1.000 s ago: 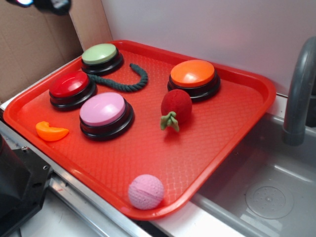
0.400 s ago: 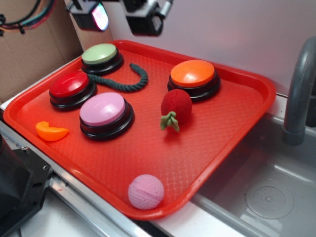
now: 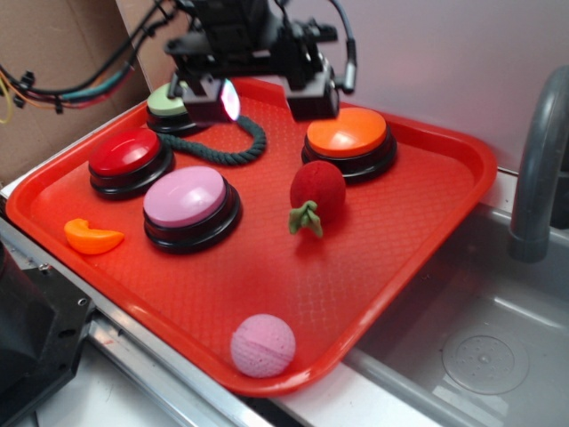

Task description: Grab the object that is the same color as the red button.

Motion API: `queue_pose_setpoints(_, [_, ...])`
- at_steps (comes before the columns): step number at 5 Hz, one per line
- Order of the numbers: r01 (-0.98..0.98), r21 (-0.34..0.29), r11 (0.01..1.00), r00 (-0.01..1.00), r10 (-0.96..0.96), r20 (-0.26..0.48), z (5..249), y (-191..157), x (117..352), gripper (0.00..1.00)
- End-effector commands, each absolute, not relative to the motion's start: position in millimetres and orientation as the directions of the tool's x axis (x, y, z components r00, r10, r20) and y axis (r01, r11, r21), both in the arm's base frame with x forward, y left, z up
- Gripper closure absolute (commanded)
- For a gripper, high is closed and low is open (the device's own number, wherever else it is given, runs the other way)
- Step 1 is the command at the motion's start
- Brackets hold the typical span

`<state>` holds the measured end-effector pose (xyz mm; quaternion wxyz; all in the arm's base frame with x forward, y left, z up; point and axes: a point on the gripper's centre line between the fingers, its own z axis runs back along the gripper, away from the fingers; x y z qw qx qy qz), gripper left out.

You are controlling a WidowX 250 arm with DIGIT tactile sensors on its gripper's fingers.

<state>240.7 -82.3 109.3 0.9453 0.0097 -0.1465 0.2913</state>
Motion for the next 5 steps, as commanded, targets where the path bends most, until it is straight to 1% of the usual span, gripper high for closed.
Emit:
queue_pose_setpoints(1, [-0.587,-0.134,0.798,0.763,0.601,0.24,69,-80,263,0.0])
queue_pose_setpoints(2, [-0.58,-0.134,0.803,0.77,0.595,0.229,51,-83,266,0.0])
queue_pose_setpoints(3, [-0.571,-0.129,0.811,0.78,0.585,0.224,39,-84,269,0.0])
queue_pose_setpoints(4, [-0.58,-0.12,0.805,0.777,0.592,0.213,33,-84,271,0.0])
queue_pose_setpoints(5, [-0.591,-0.108,0.8,0.772,0.599,0.214,32,-83,270,1.0])
